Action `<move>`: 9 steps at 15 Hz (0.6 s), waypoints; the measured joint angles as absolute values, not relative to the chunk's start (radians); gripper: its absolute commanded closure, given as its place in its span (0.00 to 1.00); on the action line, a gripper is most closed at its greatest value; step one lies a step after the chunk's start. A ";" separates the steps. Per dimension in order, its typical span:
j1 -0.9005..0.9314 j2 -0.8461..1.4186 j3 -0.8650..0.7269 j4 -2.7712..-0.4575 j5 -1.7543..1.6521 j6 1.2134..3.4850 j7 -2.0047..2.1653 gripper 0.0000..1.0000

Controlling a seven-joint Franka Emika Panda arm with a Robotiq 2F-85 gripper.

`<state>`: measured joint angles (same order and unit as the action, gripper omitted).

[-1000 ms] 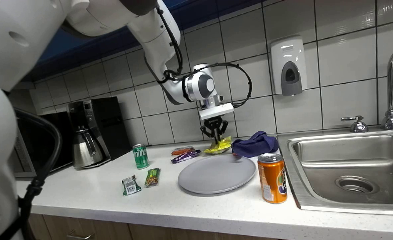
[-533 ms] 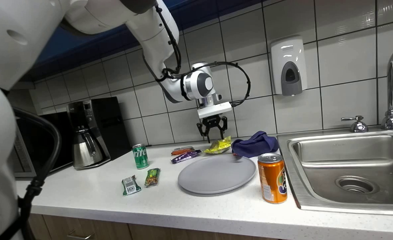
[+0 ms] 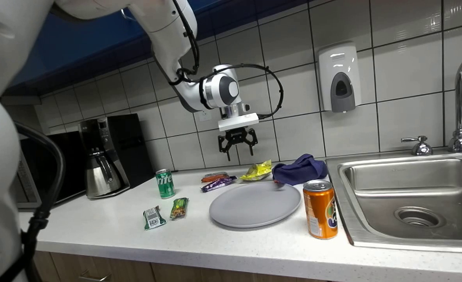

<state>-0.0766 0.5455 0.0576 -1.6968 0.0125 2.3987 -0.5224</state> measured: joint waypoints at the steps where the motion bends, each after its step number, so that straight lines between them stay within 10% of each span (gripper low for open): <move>1: -0.076 0.531 0.063 -1.715 0.014 2.392 -0.510 0.00; 9: -0.078 0.521 0.070 -1.738 0.019 2.388 -0.504 0.00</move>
